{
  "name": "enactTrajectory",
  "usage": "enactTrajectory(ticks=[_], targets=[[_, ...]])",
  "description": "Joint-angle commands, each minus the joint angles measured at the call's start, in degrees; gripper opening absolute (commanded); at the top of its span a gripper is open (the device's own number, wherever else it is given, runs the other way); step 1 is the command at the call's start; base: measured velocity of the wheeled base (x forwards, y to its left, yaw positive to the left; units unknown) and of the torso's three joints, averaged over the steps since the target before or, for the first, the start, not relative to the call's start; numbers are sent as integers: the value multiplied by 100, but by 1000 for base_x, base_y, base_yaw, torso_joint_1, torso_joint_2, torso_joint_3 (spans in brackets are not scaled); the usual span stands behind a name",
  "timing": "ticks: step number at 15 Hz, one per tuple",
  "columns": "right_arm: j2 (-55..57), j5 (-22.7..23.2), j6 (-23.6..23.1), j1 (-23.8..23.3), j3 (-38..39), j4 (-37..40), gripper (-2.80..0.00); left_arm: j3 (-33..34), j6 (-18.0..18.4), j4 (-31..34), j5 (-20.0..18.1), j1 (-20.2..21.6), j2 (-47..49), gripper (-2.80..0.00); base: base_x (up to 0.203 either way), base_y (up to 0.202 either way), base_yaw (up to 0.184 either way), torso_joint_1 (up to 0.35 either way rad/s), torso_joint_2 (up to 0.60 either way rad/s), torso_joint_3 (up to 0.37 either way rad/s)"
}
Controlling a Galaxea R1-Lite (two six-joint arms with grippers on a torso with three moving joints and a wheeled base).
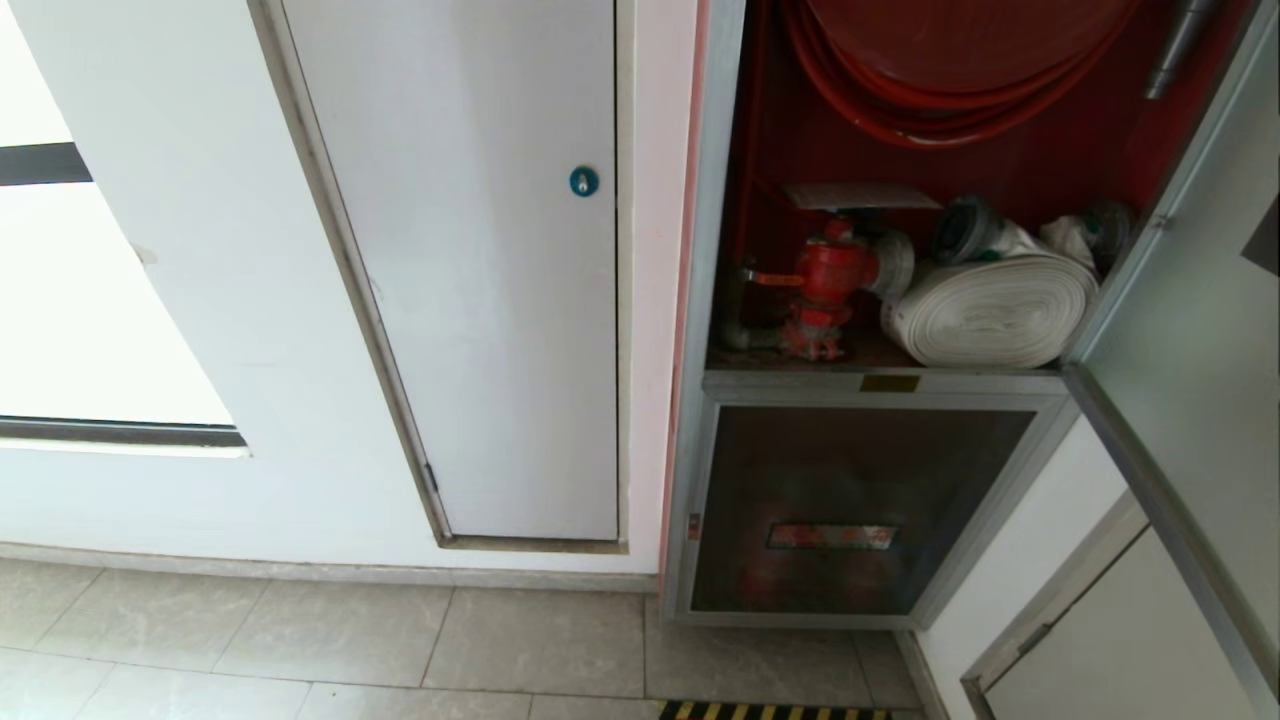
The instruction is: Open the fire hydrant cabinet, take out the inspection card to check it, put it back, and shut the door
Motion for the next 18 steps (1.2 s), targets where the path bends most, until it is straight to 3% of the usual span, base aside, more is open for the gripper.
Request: enactTrajectory(ticks=[1,5,10,18], targets=[[45,-15,-1,-218,6,-25,-280,0,1,0,-3,0,4,-280,0,0,0,0,0,0],[233,-14,35,-694,-28,133,-280,0,1,0,-3,0,4,-280,0,0,0,0,0,0],[506,60,274,-949,-127,320,-280,0,1,0,-3,0,4,-280,0,0,0,0,0,0],[552,772,521,-1868,-413,851,-280,0,1,0,-3,0,4,-280,0,0,0,0,0,0]])
